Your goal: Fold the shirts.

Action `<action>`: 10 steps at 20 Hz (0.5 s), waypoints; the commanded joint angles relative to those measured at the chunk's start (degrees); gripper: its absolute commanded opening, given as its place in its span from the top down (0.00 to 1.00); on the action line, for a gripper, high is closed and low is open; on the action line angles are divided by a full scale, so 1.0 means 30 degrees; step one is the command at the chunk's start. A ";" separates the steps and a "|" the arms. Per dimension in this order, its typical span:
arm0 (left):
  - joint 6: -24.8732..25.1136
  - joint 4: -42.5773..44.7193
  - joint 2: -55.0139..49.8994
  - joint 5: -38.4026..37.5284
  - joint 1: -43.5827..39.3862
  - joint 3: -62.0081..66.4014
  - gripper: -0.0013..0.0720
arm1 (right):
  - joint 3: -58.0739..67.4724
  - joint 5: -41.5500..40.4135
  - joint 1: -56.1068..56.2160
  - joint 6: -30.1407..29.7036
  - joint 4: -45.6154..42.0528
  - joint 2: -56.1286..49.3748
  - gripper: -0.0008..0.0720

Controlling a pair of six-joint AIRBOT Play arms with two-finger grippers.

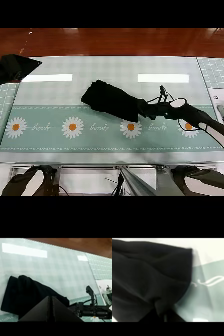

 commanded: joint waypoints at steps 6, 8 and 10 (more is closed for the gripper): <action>-0.0015 0.0889 -0.1370 0.0029 0.0000 -0.0015 0.89 | 0.4073 0.8276 -0.6419 0.1166 -0.6805 0.6149 0.95; -0.0022 0.0874 -0.2251 0.0029 0.0000 -0.0029 0.89 | 0.5880 1.1358 -0.9224 0.2856 -1.0076 0.8029 0.95; -0.0022 0.0867 -0.3279 0.0029 0.0000 -0.0029 0.89 | 0.7366 1.4491 -1.2531 0.3905 -1.3012 0.9369 0.95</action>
